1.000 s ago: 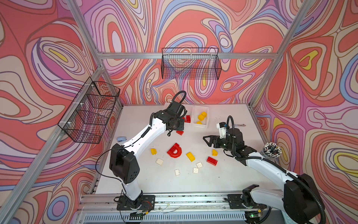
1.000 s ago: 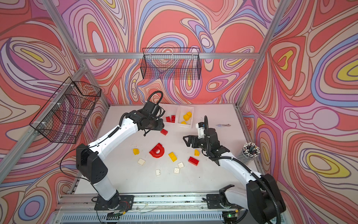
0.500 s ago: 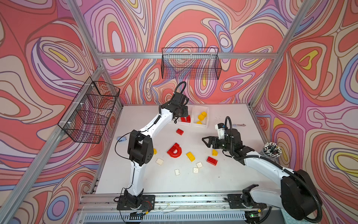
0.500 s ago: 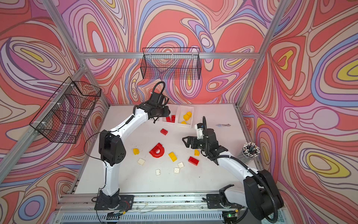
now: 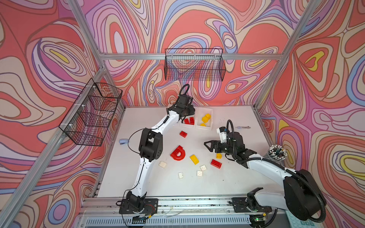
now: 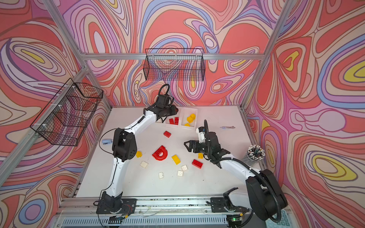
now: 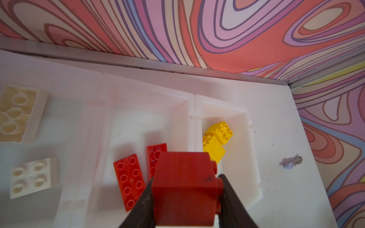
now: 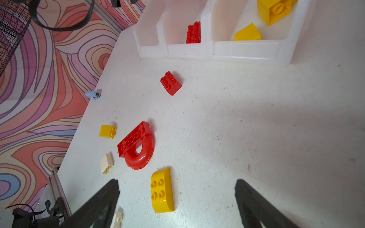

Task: Sort the legos into containers by color
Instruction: Place the lego in the container, then pick up the lego from the bottom-center of the table.

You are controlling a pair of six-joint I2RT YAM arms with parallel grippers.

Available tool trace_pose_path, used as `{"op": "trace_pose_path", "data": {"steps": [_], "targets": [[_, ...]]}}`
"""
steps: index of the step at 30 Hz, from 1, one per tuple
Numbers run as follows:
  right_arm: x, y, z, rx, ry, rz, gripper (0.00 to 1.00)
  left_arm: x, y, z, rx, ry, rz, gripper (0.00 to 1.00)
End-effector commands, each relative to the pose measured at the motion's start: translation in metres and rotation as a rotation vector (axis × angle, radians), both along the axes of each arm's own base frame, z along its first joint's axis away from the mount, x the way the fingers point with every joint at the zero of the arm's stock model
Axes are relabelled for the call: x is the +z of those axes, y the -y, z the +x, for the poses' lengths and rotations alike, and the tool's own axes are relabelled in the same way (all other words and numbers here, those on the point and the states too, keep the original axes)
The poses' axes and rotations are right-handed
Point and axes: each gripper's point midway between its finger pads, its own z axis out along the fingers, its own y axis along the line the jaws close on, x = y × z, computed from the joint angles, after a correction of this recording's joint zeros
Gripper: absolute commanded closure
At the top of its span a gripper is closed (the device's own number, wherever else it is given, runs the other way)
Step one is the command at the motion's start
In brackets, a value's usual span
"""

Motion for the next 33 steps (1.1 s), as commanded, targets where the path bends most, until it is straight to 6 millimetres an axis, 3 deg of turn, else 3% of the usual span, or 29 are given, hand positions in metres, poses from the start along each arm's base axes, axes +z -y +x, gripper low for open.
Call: {"op": "trace_pose_path", "data": {"steps": [1, 12, 17, 21, 26, 30, 33], "targets": [[-0.003, -0.004, -0.003, 0.019, 0.0, 0.009, 0.04, 0.012, 0.008, 0.01, -0.011, 0.02, -0.089, 0.6], [-0.005, -0.006, -0.002, 0.023, -0.008, 0.003, 0.04, 0.031, 0.01, 0.008, -0.065, 0.054, -0.079, 0.33], [-0.001, -0.005, -0.001, 0.02, -0.003, -0.009, 0.04, 0.055, 0.008, 0.001, -0.087, 0.09, -0.067, 0.31], [0.005, -0.004, -0.001, 0.014, 0.001, -0.03, 0.07, 0.081, 0.004, -0.009, -0.108, 0.125, -0.067, 0.33], [0.014, -0.011, -0.007, 0.019, 0.026, -0.117, 0.13, 0.127, -0.003, -0.031, -0.142, 0.181, -0.073, 0.34], [0.016, -0.02, -0.016, 0.034, 0.019, -0.192, 0.21, 0.166, -0.012, -0.053, -0.169, 0.228, -0.06, 0.35], [0.016, -0.021, -0.022, 0.029, 0.012, -0.25, 0.32, 0.195, -0.023, -0.073, -0.182, 0.262, -0.025, 0.35]]}}
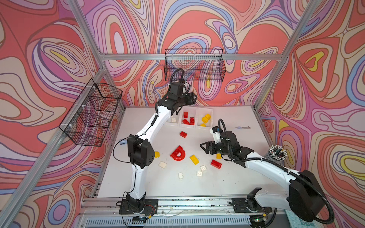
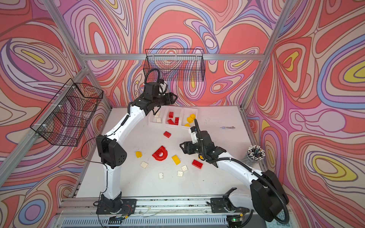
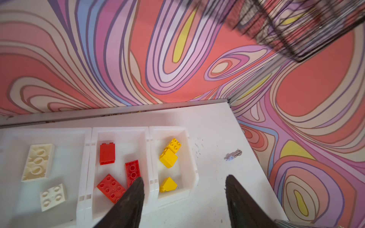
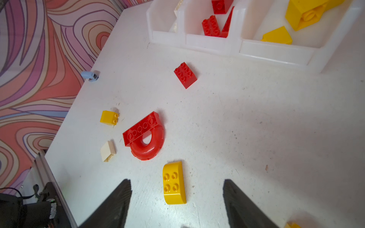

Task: Sort the legos into containers by color
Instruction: Pick up the lego from the bottom-center of the table.

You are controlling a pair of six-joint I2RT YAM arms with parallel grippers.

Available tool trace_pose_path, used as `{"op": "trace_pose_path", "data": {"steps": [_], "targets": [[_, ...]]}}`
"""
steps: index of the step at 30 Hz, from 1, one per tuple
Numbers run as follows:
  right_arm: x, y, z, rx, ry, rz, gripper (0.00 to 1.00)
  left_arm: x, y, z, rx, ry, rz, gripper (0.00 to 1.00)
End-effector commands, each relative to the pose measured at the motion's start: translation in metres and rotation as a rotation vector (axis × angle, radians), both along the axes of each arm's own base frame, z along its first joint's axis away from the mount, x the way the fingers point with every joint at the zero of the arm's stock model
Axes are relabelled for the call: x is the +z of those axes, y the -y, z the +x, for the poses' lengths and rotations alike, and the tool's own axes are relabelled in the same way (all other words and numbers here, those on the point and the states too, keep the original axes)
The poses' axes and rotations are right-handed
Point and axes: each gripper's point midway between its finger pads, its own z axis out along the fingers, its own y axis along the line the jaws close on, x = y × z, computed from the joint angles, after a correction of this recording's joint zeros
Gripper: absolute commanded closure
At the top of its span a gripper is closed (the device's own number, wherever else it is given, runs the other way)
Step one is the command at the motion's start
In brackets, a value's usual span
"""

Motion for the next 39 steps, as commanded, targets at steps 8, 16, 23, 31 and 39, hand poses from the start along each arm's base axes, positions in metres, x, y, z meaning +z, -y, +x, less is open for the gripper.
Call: {"op": "trace_pose_path", "data": {"steps": [8, 16, 23, 31, 39], "targets": [[-0.015, 0.016, -0.022, -0.116, -0.021, -0.315, 0.43, 0.045, -0.062, -0.087, 0.009, -0.015, 0.218, 0.35], [-0.037, 0.01, -0.043, -0.107, -0.047, -0.454, 0.43, 0.019, -0.119, -0.163, 0.085, -0.061, 0.329, 0.35], [-0.064, -0.004, -0.063, -0.08, -0.077, -0.534, 0.45, -0.038, -0.158, -0.215, 0.15, -0.106, 0.395, 0.35], [-0.09, -0.01, -0.074, -0.057, -0.135, -0.578, 0.42, -0.085, -0.181, -0.247, 0.191, -0.137, 0.413, 0.35], [-0.108, -0.011, -0.081, -0.047, -0.176, -0.615, 0.39, -0.105, -0.179, -0.251, 0.167, -0.17, 0.42, 0.35]]}}
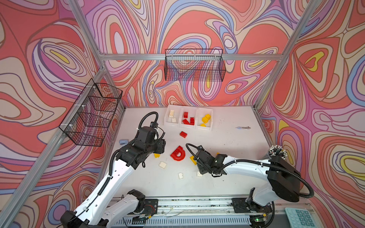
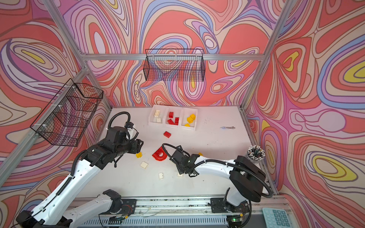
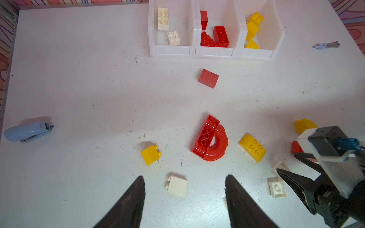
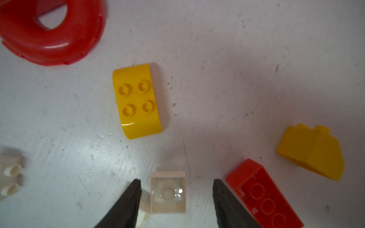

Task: Sort the legos into containers by color
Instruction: Pick up the lego from the bottom-center of the table.

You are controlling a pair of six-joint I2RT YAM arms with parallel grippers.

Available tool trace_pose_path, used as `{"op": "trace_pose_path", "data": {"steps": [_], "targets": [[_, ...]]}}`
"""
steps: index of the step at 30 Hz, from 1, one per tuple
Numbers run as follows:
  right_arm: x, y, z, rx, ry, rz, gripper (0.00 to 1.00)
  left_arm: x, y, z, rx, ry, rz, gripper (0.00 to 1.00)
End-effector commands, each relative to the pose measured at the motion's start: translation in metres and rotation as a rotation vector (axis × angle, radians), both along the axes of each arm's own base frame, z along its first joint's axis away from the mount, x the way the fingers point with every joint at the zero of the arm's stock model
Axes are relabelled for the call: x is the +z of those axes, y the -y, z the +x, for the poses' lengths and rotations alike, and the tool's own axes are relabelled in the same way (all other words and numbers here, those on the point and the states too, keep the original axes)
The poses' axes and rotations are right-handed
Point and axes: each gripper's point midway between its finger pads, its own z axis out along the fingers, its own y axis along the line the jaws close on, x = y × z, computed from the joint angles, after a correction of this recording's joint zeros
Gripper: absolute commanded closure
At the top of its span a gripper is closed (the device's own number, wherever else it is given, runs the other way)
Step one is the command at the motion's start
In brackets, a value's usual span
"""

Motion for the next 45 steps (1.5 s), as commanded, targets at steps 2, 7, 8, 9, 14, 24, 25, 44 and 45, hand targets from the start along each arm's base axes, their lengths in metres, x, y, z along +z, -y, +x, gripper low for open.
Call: {"op": "trace_pose_path", "data": {"steps": [2, 7, 8, 9, 14, 24, 25, 44, 45], "targets": [[-0.003, 0.001, -0.002, -0.029, -0.009, -0.005, 0.4, 0.002, -0.001, 0.003, 0.009, 0.022, -0.011, 0.35], [-0.011, 0.002, -0.004, -0.026, -0.021, -0.009, 0.41, 0.002, 0.0, 0.002, 0.006, 0.022, -0.021, 0.35], [-0.012, 0.002, -0.005, -0.024, -0.024, -0.009, 0.4, 0.002, 0.0, 0.002, 0.007, 0.021, -0.022, 0.35], [-0.012, 0.001, -0.005, -0.022, -0.025, -0.011, 0.39, 0.002, 0.0, 0.002, 0.007, 0.021, -0.023, 0.35], [-0.018, 0.005, -0.005, -0.022, -0.026, -0.031, 0.37, 0.0, 0.001, 0.002, 0.007, 0.012, -0.026, 0.35], [-0.03, 0.009, -0.01, -0.019, -0.041, -0.041, 0.44, -0.009, 0.007, 0.003, -0.01, -0.032, -0.027, 0.33], [-0.03, 0.007, -0.01, -0.017, -0.042, -0.035, 0.44, -0.01, 0.007, 0.003, -0.012, -0.036, -0.027, 0.33], [-0.03, 0.0, -0.011, -0.008, -0.049, -0.02, 0.78, -0.01, 0.002, 0.003, 0.009, -0.025, -0.013, 0.08], [-0.028, -0.001, -0.011, -0.005, -0.044, -0.02, 0.78, -0.009, 0.002, 0.003, 0.01, -0.024, -0.013, 0.06]]}}
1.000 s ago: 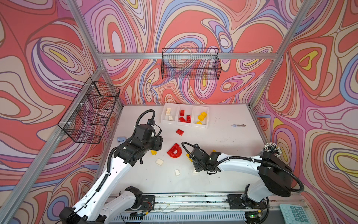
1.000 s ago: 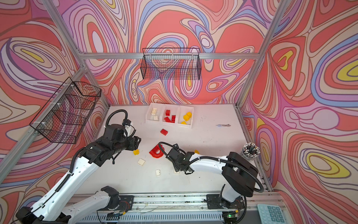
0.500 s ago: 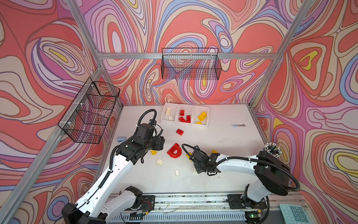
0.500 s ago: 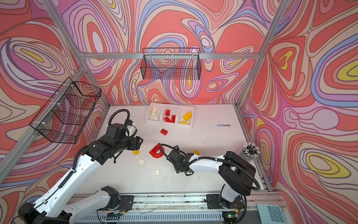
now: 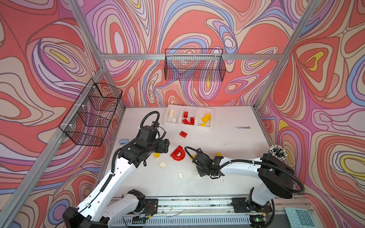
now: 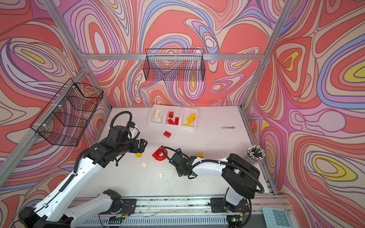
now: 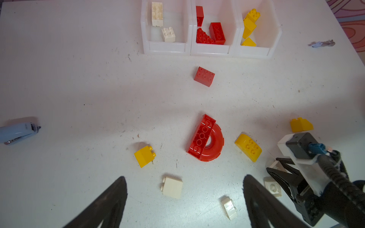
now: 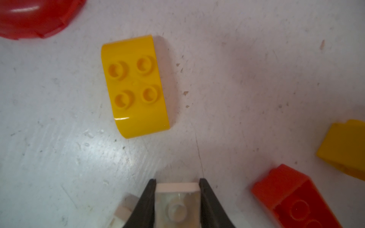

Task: Sort the legos into containers by color
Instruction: Pick up the lego from the bottom-center of the table, then place the lego in the container.

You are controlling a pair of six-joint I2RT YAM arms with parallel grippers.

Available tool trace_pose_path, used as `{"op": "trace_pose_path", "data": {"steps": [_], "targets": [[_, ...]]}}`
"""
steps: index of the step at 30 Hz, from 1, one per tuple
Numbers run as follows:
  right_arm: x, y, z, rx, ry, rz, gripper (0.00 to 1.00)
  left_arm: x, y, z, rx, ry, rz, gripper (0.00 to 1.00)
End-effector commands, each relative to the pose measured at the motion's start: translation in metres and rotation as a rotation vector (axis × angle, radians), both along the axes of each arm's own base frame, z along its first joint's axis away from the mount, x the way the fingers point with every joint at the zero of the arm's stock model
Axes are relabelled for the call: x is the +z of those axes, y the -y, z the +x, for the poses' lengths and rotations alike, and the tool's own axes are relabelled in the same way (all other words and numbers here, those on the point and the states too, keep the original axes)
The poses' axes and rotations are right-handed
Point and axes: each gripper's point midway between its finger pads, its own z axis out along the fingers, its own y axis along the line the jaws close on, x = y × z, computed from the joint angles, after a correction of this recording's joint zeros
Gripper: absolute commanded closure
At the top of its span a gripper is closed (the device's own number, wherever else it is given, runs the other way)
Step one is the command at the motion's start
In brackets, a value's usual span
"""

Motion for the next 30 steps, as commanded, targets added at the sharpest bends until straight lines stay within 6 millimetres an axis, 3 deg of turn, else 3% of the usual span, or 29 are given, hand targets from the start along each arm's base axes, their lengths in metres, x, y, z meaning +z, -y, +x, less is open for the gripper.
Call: {"op": "trace_pose_path", "data": {"steps": [1, 7, 15, 23, 30], "targets": [[0.002, 0.003, -0.003, -0.012, 0.0, -0.017, 0.78, -0.003, -0.005, 0.0, 0.022, -0.001, 0.008, 0.06], [0.021, -0.008, 0.009, -0.008, 0.051, 0.009, 0.79, -0.001, -0.006, 0.0, 0.024, 0.005, 0.007, 0.0], [0.054, -0.062, 0.043, 0.058, 0.129, 0.082, 0.8, 0.002, -0.01, -0.002, 0.039, 0.026, 0.016, 0.0], [0.076, -0.119, 0.094, 0.115, 0.203, 0.127, 0.8, 0.004, -0.014, -0.001, 0.05, 0.039, 0.03, 0.0], [0.095, -0.143, 0.149, 0.103, 0.211, 0.258, 0.81, 0.004, -0.015, -0.001, 0.053, 0.046, 0.033, 0.0]]}}
